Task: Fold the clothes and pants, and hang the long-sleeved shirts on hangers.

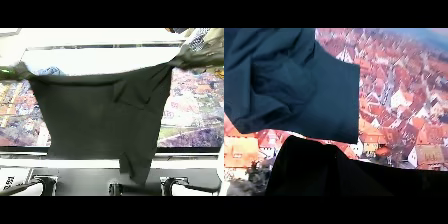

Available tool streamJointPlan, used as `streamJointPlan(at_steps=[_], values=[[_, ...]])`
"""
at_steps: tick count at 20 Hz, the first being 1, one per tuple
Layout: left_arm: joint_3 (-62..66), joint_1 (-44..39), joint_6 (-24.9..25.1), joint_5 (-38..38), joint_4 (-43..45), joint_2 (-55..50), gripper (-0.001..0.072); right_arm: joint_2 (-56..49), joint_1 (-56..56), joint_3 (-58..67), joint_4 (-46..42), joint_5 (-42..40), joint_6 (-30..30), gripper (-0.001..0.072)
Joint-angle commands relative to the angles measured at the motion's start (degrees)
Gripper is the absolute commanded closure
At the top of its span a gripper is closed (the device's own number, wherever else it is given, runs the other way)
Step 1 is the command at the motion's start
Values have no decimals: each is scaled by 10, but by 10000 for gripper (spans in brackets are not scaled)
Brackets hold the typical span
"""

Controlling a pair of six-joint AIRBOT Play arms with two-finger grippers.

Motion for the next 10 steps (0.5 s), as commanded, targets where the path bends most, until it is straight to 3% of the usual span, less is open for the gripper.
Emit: streamJointPlan(at_steps=[1, 6, 7, 8, 9, 10], values=[[-8, -26, 3, 54, -5, -159, 693, -152, 50, -19, -44, -119, 16, 684], [0, -44, 3, 105, -28, -245, 691, -251, 56, -19, -43, -193, 77, 677], [-1, -44, 4, 105, -29, -248, 691, -258, 56, -19, -43, -188, 77, 606], [-1, -45, 4, 104, -29, -249, 684, -260, 54, -19, -44, -179, 76, 485], [0, -44, 3, 103, -29, -247, 603, -259, 53, -18, -44, -164, 75, 419], [0, -41, 3, 97, -30, -244, 405, -256, 46, -13, -42, -135, 61, 397]])
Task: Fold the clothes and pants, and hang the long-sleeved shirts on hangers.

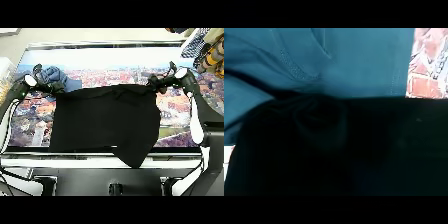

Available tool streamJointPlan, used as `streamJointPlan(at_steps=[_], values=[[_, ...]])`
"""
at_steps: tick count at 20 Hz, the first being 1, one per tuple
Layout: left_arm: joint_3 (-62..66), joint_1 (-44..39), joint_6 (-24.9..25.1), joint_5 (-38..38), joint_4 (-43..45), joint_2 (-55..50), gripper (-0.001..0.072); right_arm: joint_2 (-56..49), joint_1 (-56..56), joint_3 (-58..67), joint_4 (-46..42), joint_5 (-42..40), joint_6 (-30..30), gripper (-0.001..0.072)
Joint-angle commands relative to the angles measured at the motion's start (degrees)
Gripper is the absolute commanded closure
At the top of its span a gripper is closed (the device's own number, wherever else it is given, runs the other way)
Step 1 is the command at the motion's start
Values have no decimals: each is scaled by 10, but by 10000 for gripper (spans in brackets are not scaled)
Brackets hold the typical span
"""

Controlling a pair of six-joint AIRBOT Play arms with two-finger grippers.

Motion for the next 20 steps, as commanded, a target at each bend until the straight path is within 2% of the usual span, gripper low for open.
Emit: streamJointPlan(at_steps=[1, 2, 4, 7, 10, 13, 16, 20], values=[[3, 7, -1, -8, -8, -7, 212, -6, -17, 11, -2, 65, -30, 393], [11, 19, 0, -33, -8, 0, 122, 9, -34, 12, -3, 99, -59, 393], [22, 53, 12, -93, -8, 23, 122, 52, -79, 11, -7, 166, -119, 390], [18, 107, 59, -175, -8, 69, 122, 121, -144, -16, -20, 254, -173, 349], [-47, 159, 61, -187, -31, 137, 122, 191, -185, -129, -57, 327, -203, 305], [-158, 193, 61, -189, -31, 219, 123, 261, -202, -304, -57, 316, -211, 306], [-243, 210, 61, -188, -31, 286, 123, 313, -202, -463, -47, 266, -226, 306], [-284, 209, 61, -196, -27, 303, 123, 329, -202, -572, 6, 196, -258, 308]])
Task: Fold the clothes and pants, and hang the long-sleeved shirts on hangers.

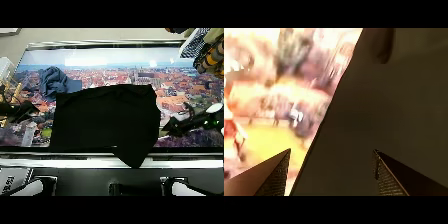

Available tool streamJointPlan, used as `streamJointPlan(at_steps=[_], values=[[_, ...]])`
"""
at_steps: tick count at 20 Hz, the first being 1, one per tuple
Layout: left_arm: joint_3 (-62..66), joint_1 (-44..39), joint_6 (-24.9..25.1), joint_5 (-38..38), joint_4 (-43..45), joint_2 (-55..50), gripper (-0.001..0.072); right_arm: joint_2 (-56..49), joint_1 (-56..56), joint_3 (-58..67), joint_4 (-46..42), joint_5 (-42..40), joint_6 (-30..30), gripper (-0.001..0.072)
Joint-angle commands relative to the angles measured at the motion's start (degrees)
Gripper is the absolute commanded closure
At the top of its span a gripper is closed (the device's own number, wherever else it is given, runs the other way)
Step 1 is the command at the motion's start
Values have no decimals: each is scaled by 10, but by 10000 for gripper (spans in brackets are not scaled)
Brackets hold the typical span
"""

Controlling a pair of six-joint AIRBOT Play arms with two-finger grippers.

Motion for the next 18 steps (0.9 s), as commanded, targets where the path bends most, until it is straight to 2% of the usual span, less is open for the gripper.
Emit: streamJointPlan(at_steps=[1, 9, 10, 11, 12, 13, 15, 16, 18], values=[[-39, 6, 1, -9, 2, 20, 123, 19, -2, -100, 43, -59, -36, 308], [-39, 6, 1, -8, 1, 20, 123, 9, 0, -134, 88, -131, -80, 307], [-38, 6, -3, -11, -1, 20, 123, 2, 7, -134, 98, -135, -86, 310], [-36, 7, -28, -24, -9, 20, 121, -8, 20, -134, 99, -139, -87, 316], [-36, 7, -39, -28, -14, 20, 93, -17, 35, -134, 97, -140, -86, 318], [-36, 7, -38, -36, -17, 20, 93, -25, 53, -134, 95, -141, -84, 392], [-40, 15, -6, -66, -10, 24, 93, -27, 71, -134, 90, -154, -79, 644], [-52, 29, 6, -75, -7, 32, 92, -27, 71, -134, 92, -159, -79, 683], [-110, 73, 37, -73, -8, 66, 93, -24, 70, -134, 89, -161, -79, 683]])
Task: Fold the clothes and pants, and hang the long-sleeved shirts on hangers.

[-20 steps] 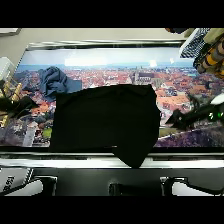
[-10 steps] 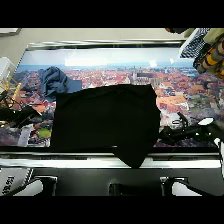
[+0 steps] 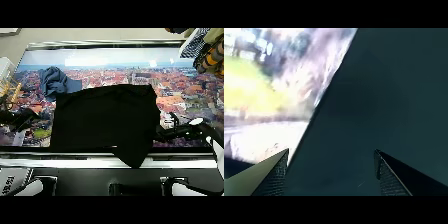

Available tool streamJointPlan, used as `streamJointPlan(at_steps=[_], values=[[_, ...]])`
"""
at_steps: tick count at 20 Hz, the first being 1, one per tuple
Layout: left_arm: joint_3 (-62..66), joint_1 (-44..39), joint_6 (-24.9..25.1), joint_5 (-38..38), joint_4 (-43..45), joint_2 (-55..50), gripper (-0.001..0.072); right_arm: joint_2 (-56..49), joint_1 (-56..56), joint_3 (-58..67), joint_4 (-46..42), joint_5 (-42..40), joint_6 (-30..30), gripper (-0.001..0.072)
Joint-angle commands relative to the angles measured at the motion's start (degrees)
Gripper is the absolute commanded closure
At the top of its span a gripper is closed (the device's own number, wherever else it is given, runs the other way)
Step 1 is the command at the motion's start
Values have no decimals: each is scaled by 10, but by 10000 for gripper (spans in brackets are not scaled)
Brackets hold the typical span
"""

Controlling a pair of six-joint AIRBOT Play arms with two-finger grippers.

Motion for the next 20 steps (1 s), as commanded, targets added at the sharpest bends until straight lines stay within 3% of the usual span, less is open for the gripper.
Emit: streamJointPlan(at_steps=[1, 6, 9, 20], values=[[-82, 65, 49, -14, 2, 47, 94, 0, 10, 0, -5, -21, 2, 683], [-239, 162, 87, -3, -11, 80, 94, 2, 10, 0, 4, -17, 2, 683], [-281, 162, 124, 0, -46, 76, 95, 2, 10, 0, 4, -17, 2, 683], [-294, 109, 134, 71, -97, 23, 108, 2, 10, 0, 8, -13, 2, 683]])
